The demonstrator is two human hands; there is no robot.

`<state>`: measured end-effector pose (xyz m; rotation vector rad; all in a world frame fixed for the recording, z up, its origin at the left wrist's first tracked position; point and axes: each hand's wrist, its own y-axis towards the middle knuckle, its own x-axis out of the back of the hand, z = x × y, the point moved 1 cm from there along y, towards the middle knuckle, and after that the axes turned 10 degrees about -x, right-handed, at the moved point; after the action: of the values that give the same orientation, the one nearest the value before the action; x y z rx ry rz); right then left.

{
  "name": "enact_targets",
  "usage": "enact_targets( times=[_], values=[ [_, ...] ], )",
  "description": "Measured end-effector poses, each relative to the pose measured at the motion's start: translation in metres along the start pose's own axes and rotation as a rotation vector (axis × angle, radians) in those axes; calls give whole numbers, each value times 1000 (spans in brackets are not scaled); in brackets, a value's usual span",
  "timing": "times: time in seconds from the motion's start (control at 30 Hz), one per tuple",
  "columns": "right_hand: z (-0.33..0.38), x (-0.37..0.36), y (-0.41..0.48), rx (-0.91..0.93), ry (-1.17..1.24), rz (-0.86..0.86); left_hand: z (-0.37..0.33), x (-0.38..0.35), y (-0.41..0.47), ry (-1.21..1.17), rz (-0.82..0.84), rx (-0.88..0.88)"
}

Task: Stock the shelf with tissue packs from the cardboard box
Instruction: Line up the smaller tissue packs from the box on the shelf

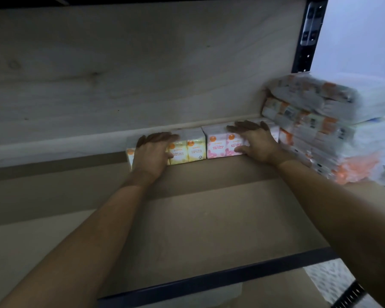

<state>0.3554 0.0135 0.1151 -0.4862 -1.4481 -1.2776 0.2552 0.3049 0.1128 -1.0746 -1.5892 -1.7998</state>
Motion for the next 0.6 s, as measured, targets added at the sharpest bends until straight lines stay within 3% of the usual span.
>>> enact_targets(
  times=[0.6],
  values=[
    [-12,-26,37,39,52,-49,27,-26,26,-78,-7,9]
  ],
)
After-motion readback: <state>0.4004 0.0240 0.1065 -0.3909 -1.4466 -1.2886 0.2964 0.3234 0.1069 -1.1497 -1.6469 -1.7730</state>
